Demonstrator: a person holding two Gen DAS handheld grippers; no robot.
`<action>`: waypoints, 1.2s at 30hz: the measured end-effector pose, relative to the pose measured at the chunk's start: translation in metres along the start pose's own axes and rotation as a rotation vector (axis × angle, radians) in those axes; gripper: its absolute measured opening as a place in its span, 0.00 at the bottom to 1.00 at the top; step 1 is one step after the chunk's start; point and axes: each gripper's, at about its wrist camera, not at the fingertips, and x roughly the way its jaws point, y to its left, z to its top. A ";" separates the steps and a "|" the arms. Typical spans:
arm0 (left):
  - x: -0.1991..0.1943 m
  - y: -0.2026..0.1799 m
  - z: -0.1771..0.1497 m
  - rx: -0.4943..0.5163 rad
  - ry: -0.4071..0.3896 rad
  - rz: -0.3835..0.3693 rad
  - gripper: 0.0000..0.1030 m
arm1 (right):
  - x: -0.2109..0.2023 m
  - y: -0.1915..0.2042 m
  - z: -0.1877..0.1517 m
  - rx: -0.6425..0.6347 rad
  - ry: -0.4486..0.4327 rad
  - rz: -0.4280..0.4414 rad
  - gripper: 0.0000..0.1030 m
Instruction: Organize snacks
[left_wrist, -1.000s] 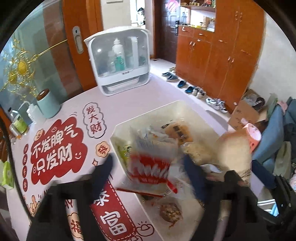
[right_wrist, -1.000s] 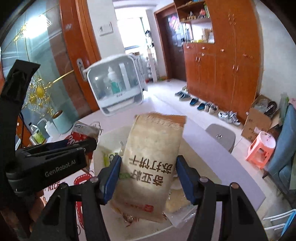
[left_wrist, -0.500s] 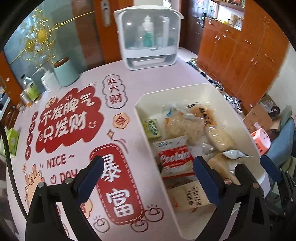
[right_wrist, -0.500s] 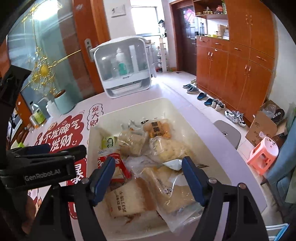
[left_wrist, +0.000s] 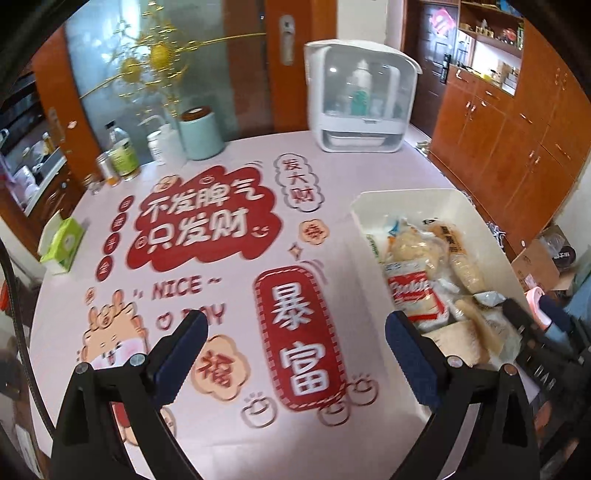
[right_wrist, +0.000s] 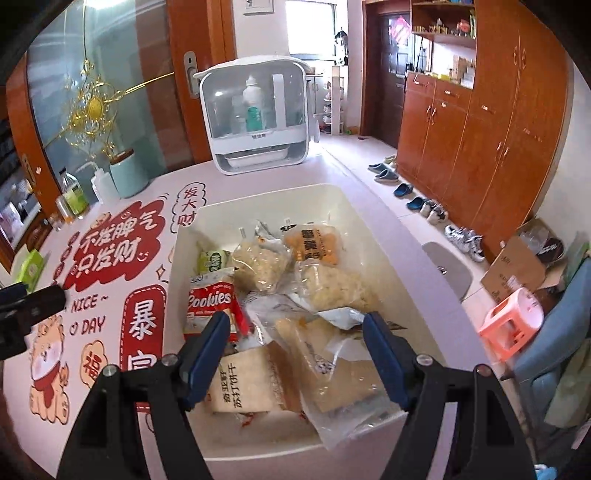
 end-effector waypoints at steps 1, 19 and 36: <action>-0.003 0.006 -0.003 -0.006 0.002 0.001 0.94 | -0.003 0.002 0.000 -0.002 -0.001 -0.005 0.73; -0.098 0.071 -0.038 -0.104 -0.064 0.092 0.94 | -0.086 0.087 0.000 -0.089 -0.017 0.146 0.73; -0.133 0.020 -0.070 -0.161 -0.091 0.121 0.97 | -0.140 0.064 -0.013 -0.166 -0.028 0.265 0.73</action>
